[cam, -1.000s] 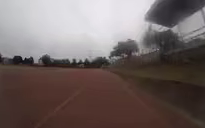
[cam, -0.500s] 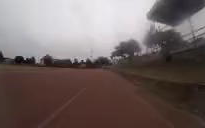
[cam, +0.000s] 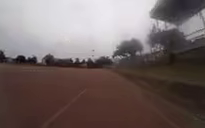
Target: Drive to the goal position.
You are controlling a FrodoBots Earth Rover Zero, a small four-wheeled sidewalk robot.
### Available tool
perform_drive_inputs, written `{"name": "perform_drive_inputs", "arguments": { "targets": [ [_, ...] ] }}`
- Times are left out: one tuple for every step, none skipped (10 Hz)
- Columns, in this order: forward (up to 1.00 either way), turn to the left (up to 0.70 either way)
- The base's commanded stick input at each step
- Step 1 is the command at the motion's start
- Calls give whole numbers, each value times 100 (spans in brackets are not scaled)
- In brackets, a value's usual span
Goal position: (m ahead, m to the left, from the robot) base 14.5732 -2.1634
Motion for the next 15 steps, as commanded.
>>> {"name": "perform_drive_inputs", "arguments": {
  "targets": [
    [100, 0],
    [100, 0],
    [100, -14],
    [100, -28],
    [100, -28],
    [100, -28],
    [100, -28],
    [100, -28],
    [100, -28],
    [100, 0],
    [100, 0],
    [100, 0],
    [100, 0],
    [100, 0],
    [100, 0]
  ]
}}
